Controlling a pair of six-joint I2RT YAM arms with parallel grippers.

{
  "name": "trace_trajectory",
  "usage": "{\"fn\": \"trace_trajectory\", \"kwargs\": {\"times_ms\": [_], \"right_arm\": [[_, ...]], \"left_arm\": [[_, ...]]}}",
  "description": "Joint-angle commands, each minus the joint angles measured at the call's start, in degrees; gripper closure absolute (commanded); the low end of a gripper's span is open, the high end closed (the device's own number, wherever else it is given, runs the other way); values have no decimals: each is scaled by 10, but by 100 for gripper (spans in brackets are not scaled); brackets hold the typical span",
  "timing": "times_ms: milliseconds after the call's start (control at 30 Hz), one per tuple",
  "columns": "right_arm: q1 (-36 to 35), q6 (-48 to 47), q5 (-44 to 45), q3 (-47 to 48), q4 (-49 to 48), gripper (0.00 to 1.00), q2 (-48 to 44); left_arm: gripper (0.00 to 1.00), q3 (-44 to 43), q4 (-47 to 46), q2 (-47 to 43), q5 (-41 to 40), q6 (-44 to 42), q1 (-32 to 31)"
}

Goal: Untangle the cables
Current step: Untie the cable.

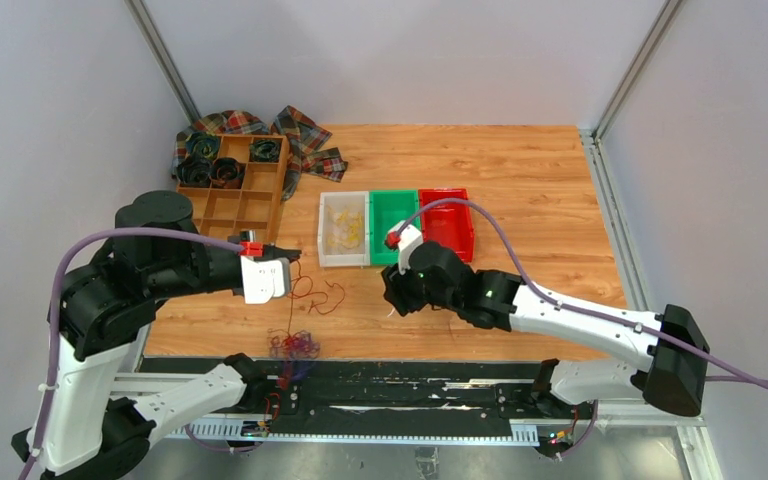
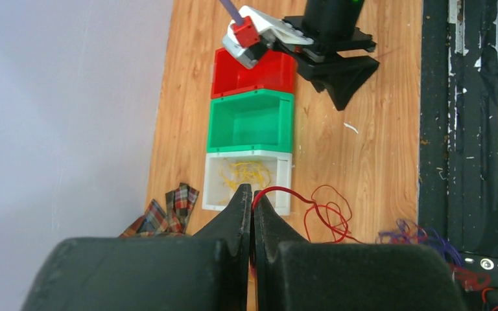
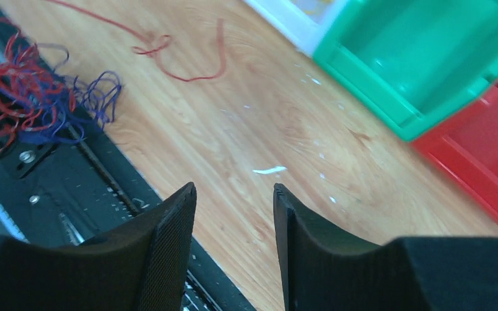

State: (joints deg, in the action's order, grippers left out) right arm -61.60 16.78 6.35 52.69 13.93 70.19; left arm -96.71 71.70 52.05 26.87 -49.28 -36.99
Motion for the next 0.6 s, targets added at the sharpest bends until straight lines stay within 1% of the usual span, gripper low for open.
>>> {"fn": "trace_trajectory", "kwargs": {"times_ms": [0,200,433,500,567], "right_arm": [[-70,-76,20,-25,-108,52,-9],[-123,-124,-33,-56,-252,49,0],[-129,-119,-79,-21,-357,48,58],[-125,-116,-69,2,-361,48,89],[-116,-103,-90,27,-341,50,119]], "left_arm": [[99,8,-11,-9,-8,-4,-4],[99,-5,-11,-6,-18,-7,-4],[99,-26,-11,1,-8,-2,-4],[99,-32,-11,5,-4,2,-4],[99,-38,-11,8,-2,2,-4]]}}
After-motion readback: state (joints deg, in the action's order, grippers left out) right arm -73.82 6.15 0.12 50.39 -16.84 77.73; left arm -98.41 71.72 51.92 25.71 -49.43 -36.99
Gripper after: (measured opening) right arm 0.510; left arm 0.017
